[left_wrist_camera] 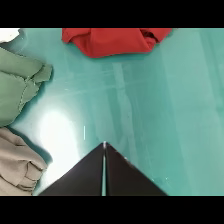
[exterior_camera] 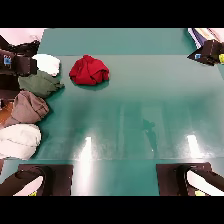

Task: Fold the shirts.

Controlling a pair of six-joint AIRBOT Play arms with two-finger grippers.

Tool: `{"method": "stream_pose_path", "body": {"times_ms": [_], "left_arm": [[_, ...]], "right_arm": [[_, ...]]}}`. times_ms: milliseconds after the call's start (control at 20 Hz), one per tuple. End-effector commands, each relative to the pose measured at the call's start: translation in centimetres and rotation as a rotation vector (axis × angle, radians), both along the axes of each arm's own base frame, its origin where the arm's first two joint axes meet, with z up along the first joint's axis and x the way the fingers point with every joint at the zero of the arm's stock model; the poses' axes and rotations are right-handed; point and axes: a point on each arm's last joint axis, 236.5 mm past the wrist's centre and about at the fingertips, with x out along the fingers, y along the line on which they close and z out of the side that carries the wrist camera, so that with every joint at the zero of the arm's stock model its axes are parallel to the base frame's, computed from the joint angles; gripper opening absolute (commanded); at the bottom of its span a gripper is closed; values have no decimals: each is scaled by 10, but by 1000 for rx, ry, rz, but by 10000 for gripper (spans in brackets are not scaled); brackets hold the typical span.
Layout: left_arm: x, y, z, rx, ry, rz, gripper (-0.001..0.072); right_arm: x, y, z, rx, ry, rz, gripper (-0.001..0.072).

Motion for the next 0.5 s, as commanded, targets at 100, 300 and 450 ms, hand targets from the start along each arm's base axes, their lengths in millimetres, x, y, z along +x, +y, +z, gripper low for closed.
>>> {"method": "stream_pose_path", "body": {"times_ms": [100, 300, 450], "left_arm": [[0, 0, 0, 1, 0, 0, 26], [0, 0, 0, 1, 0, 0, 26], [1, 0, 1, 0, -5, 0, 26]], "right_arm": [[0, 0, 0, 1, 0, 1, 15], [0, 0, 0, 1, 0, 1, 15], [0, 0, 0, 1, 0, 1, 15]]}}
